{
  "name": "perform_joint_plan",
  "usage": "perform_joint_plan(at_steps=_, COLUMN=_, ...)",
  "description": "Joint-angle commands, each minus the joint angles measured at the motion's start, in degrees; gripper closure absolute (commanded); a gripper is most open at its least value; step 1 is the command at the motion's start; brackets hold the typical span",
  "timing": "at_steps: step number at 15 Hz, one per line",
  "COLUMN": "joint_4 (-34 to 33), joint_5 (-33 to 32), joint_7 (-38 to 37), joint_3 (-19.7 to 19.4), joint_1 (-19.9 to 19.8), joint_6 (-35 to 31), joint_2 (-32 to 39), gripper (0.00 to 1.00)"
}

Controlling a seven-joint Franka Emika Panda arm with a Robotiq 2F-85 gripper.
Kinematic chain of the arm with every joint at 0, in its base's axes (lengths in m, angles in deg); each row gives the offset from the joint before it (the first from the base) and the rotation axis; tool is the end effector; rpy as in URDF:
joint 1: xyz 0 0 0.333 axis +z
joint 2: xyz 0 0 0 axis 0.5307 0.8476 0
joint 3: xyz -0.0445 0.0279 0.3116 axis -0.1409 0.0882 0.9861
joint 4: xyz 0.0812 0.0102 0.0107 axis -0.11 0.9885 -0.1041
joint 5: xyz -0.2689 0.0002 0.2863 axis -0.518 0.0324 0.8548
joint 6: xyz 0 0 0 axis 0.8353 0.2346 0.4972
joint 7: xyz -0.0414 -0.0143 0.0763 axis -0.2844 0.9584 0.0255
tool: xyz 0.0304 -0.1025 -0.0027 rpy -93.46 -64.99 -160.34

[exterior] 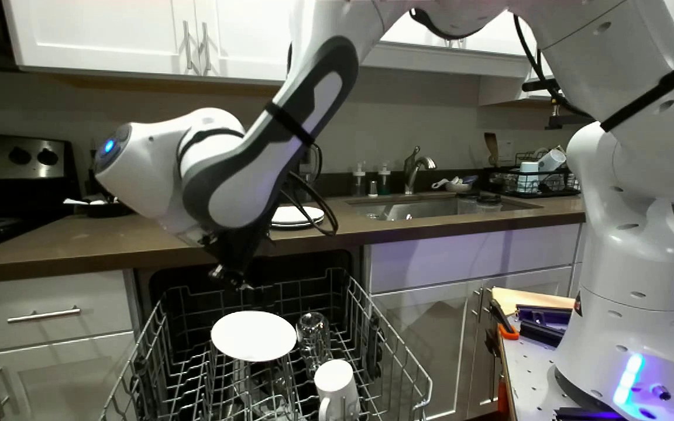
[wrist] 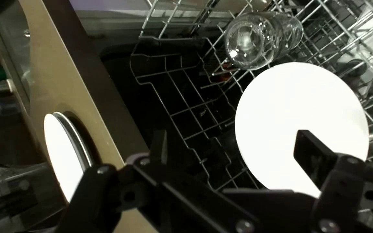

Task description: Put the plate in the dishwasher on its side

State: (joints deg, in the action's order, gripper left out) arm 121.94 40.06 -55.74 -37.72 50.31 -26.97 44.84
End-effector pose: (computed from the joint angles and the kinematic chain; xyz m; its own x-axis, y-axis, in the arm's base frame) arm 0.6094 0.1533 0.2164 0.9922 -0.1130 0.0529 -0.1158 -0.6759 0.7278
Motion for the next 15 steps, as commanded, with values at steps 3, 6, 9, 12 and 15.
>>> perform_joint_plan(at_steps=3, joint_4=-15.2, joint_5=-6.0, joint_7=-6.5, joint_3=-3.2, joint_1=2.1, joint_6=2.1, joint_2=15.9, gripper=0.00)
perform_joint_plan(at_steps=6, joint_4=-24.0, joint_5=-4.9, joint_7=-5.1, joint_3=-3.4, joint_1=1.7, joint_6=1.6, joint_2=23.1, gripper=0.00)
perform_joint_plan(at_steps=9, joint_4=-32.0, joint_5=-3.1, joint_7=-3.6, joint_3=-3.2, joint_1=1.5, joint_6=1.2, joint_2=28.9, gripper=0.00)
perform_joint_plan(at_steps=12, joint_4=-39.2, joint_5=-0.1, joint_7=-1.5, joint_3=-2.4, joint_1=1.3, joint_6=1.2, joint_2=33.7, gripper=0.00)
perform_joint_plan(at_steps=15, joint_4=-46.3, joint_5=4.4, joint_7=1.5, joint_3=-2.5, joint_1=2.3, joint_6=2.5, joint_2=38.7, gripper=0.00)
